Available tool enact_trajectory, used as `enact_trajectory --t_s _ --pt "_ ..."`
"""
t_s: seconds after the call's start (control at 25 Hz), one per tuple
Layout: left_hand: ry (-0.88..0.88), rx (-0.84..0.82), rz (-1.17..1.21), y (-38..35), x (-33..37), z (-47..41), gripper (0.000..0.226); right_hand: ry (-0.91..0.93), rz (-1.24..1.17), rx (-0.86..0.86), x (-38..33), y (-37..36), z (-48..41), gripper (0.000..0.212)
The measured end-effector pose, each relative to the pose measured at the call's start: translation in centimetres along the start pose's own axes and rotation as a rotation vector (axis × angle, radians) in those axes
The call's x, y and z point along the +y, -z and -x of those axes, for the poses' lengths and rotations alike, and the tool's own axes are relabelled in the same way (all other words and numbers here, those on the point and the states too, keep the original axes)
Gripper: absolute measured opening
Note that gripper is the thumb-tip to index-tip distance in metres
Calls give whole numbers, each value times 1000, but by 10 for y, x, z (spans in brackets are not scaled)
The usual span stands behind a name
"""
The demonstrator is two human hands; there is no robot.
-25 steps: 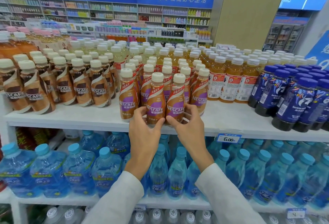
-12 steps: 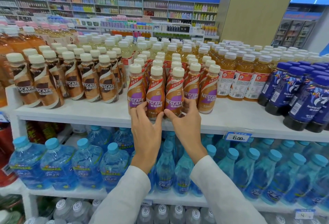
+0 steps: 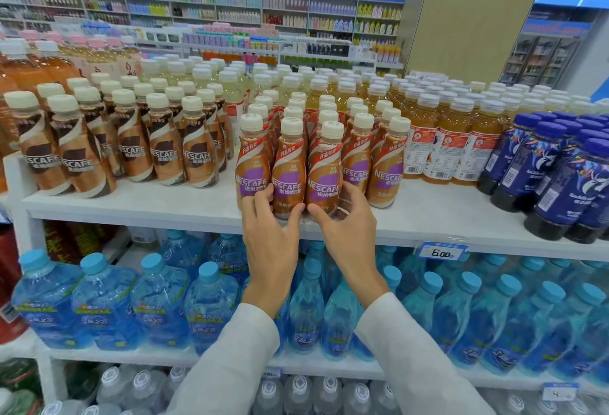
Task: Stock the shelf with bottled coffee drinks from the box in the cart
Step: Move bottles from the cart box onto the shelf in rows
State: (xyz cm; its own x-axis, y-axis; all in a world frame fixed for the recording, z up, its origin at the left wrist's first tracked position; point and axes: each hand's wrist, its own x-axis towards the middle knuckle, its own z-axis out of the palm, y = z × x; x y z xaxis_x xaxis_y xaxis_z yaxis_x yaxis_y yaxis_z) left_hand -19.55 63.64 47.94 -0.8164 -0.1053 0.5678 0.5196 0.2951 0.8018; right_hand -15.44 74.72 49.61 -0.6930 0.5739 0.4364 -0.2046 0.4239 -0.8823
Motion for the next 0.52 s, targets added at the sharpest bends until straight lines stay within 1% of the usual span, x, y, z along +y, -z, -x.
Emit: enact_trajectory --t_s 0.16,0.52 --pt "6 43 -4 -1 -2 0 47 -2 11 7 1 -1 0 61" --pt "-42 40 -14 -4 -6 0 46 -10 12 10 2 -1 2 61"
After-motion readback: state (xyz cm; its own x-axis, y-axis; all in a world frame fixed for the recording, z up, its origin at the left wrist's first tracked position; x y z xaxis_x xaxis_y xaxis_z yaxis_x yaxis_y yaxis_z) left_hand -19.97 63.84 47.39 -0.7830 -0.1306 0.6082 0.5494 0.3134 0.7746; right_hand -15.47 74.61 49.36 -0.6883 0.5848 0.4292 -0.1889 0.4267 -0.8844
